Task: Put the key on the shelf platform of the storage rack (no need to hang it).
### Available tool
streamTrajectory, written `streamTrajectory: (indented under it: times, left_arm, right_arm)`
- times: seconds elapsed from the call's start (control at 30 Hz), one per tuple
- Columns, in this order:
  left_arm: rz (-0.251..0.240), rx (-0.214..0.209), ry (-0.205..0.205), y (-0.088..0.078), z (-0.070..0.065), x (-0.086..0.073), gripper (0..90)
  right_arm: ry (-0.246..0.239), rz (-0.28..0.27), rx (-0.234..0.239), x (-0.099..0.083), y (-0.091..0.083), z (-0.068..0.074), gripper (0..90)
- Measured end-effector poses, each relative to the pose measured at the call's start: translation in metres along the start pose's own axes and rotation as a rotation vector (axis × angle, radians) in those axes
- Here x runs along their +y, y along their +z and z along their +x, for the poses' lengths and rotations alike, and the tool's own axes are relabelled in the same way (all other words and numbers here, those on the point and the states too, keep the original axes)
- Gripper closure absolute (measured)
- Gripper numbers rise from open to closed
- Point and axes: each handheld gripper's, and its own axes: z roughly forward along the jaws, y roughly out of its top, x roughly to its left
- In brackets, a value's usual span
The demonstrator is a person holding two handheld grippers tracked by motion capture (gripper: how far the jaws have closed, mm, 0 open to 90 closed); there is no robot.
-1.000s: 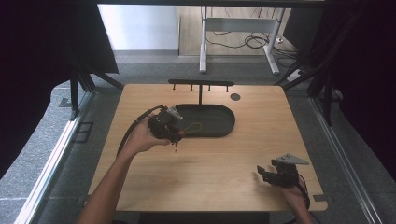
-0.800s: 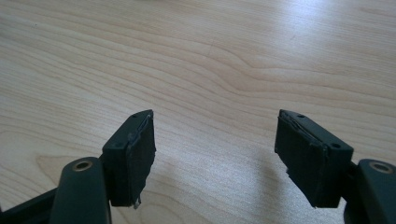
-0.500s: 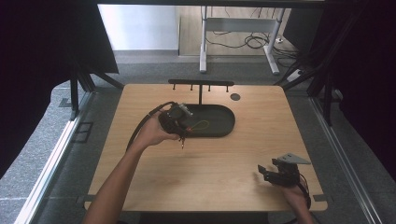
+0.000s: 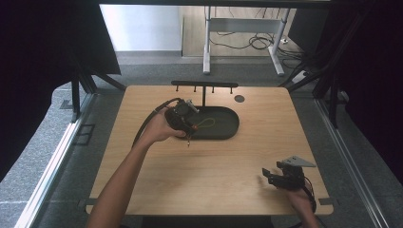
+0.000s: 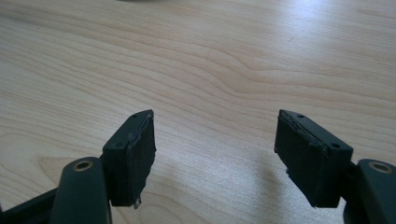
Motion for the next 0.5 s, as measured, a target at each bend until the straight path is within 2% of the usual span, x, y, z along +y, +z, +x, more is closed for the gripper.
streamTrajectory:
  times: [0.4, 0.5]
  left_arm:
    - [0.011, 0.018, -0.029, 0.001, 0.013, 0.004, 67.0]
    - [0.009, 0.012, -0.040, 0.001, 0.017, 0.005, 67.0]
  right_arm:
    - [-0.017, 0.013, 0.011, 0.001, 0.005, 0.003, 29.8]
    - [-0.016, 0.013, 0.010, 0.002, 0.005, 0.003, 29.8]
